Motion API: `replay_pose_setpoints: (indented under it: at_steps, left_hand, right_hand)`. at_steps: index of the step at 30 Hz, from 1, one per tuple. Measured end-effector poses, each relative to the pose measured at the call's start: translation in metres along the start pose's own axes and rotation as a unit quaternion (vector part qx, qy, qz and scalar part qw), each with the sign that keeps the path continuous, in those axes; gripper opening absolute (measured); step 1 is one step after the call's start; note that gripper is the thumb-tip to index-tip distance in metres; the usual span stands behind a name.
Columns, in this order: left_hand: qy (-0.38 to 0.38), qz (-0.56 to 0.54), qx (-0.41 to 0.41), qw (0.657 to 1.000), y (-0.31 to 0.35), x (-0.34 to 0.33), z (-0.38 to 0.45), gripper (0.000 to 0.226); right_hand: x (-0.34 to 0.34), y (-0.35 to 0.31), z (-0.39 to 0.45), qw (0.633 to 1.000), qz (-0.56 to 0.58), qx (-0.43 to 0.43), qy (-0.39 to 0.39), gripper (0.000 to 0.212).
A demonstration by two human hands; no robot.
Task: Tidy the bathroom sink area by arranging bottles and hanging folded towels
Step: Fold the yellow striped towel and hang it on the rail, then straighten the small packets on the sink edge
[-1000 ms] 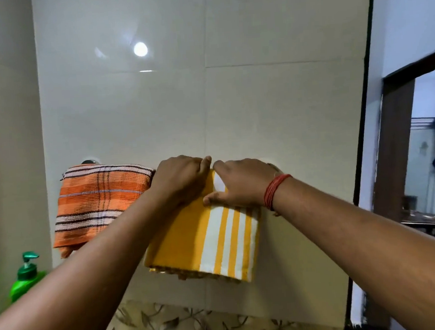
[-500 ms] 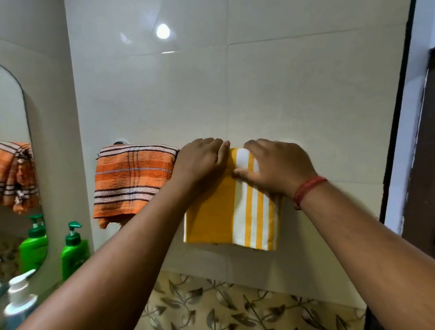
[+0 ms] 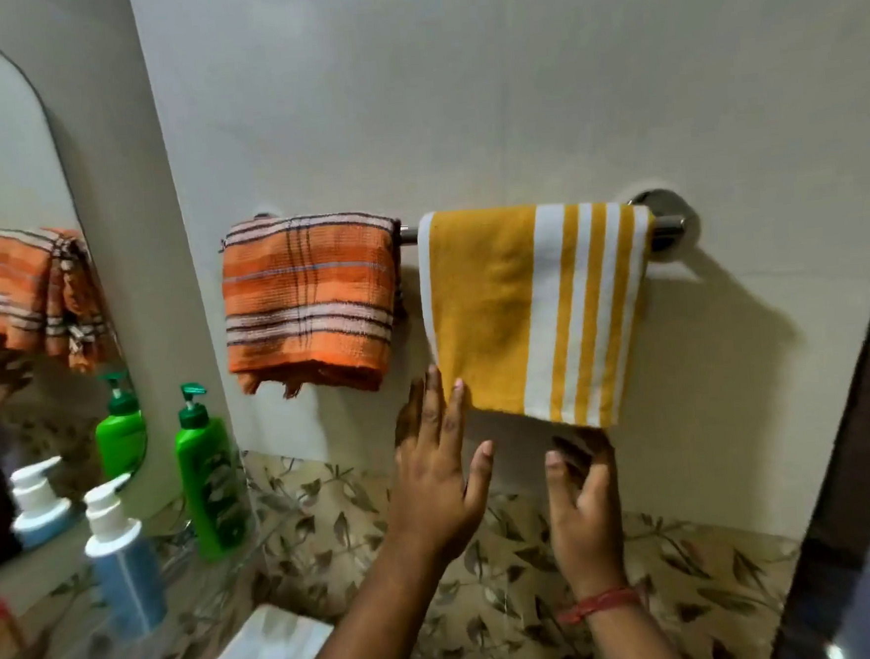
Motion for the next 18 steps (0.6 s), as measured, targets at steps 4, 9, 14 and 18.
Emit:
replay_pose_setpoints:
  at_steps: [4, 9, 14, 18]
  left_hand:
    - [-0.061, 0.081, 0.086, 0.991, -0.037, -0.037, -0.053, 0.069]
    - [-0.168, 0.200, 0.244, 0.934, -0.078, -0.063, -0.152, 0.066]
    - [-0.233, 0.281, 0.407, 0.837, -0.073, -0.049, -0.258, 0.075]
    - [-0.249, 0.320, 0.489, 0.772, -0.038, -0.020, -0.325, 0.077]
  right_hand:
    - [-0.033, 0.050, -0.023, 0.992, -0.063, 0.031, -0.106, 0.057]
    - [-0.074, 0.099, -0.066, 0.921, -0.202, 0.140, -0.301, 0.061]
    - [-0.097, 0.135, -0.124, 0.832, -0.245, 0.147, -0.476, 0.062]
    - [-0.105, 0.153, -0.185, 0.770, -0.247, 0.143, -0.570, 0.071]
Point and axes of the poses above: each hand's wrist, its own z-axis towards the middle knuckle, its own x-axis out of the back of the hand, y = z × x, the point moved 5 cm from there along z, towards the middle knuckle, and after that the axes turned 4 degrees about -x, right-handed, at the moved point
